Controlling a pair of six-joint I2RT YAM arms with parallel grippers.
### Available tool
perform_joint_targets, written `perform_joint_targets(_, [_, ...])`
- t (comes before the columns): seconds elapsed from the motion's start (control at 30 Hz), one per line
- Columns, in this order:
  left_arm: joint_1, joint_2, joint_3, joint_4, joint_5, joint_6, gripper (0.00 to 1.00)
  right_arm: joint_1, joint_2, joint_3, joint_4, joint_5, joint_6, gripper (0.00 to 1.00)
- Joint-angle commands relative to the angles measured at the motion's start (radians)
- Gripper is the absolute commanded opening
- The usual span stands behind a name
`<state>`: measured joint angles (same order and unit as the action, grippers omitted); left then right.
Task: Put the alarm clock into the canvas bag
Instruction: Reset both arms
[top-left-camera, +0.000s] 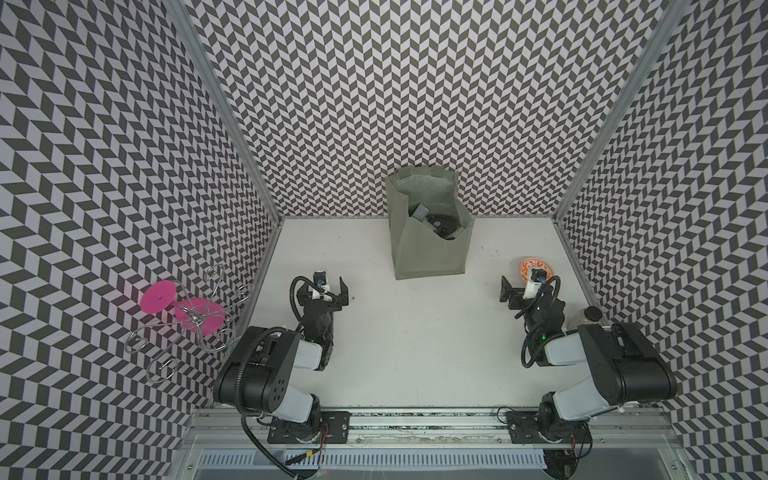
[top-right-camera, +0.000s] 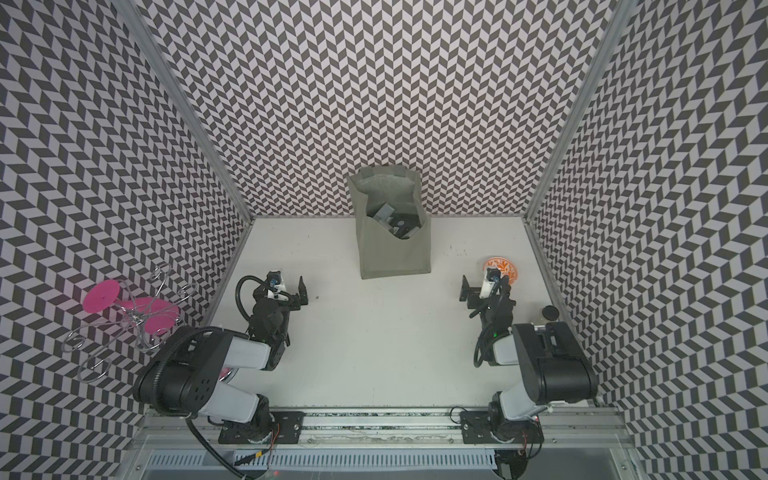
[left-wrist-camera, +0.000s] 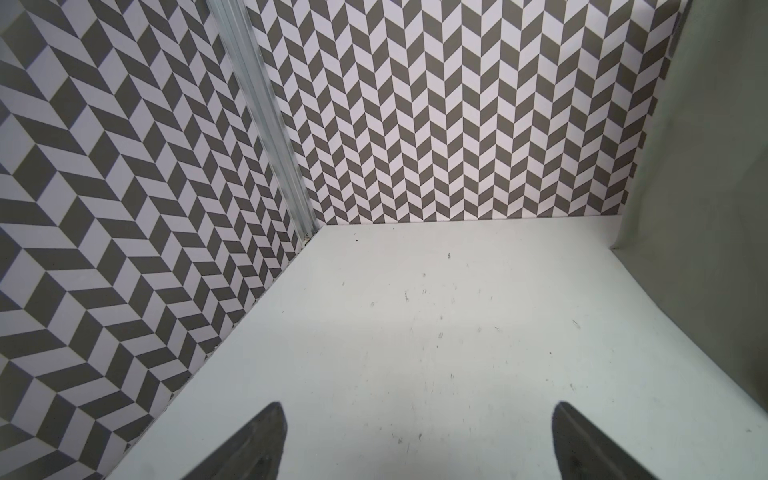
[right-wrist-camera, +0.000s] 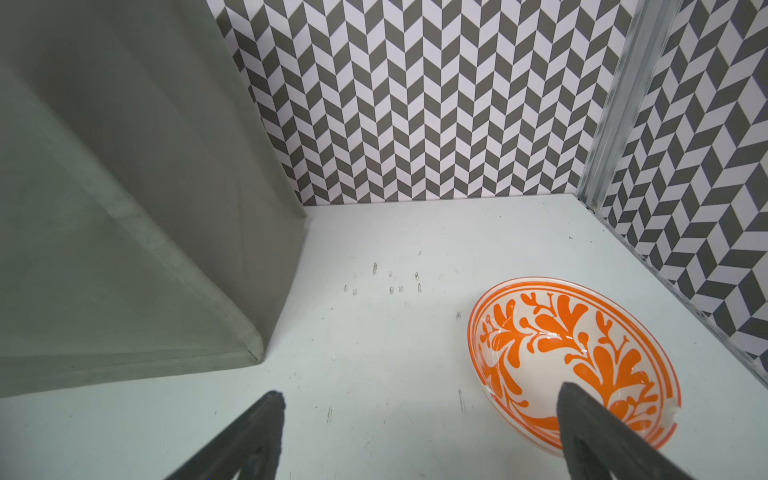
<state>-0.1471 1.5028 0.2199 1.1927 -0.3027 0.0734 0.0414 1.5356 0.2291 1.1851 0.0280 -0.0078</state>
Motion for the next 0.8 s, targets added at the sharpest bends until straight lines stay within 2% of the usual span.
perform_joint_targets(0.0, [0.058, 0.019, -0.013, 0.117, 0.097, -0.048, 1.00, -0.005, 0.005, 0.009, 0.116, -0.014, -0.009, 0.99])
perform_joint_targets(0.07, [0.077, 0.091, 0.000, 0.203, 0.088, -0.050, 0.99, -0.005, 0.016, 0.035, 0.080, 0.000, -0.002, 0.99])
perform_joint_targets(0.13, [0.096, 0.037, 0.045, 0.014, 0.125, -0.090, 0.99, -0.005, 0.013, 0.039, 0.064, 0.001, -0.003, 0.99])
perform_joint_targets(0.23, [0.104, 0.069, 0.018, 0.130, 0.134, -0.076, 0.99, -0.005, 0.012, 0.040, 0.062, -0.002, -0.007, 0.99])
perform_joint_targets(0.3, [0.104, 0.042, 0.029, 0.054, 0.134, -0.084, 0.99, -0.005, 0.009, 0.037, 0.066, -0.005, -0.010, 0.99])
perform_joint_targets(0.4, [0.103, 0.060, 0.017, 0.117, 0.134, -0.076, 0.99, -0.005, 0.009, 0.036, 0.066, -0.006, -0.011, 0.99])
perform_joint_targets(0.47, [0.103, 0.049, 0.027, 0.075, 0.132, -0.080, 0.99, -0.006, 0.009, 0.036, 0.068, -0.005, -0.012, 0.99])
perform_joint_targets(0.77, [0.103, 0.053, 0.024, 0.089, 0.132, -0.078, 0.99, -0.005, 0.009, 0.037, 0.068, -0.007, -0.012, 1.00])
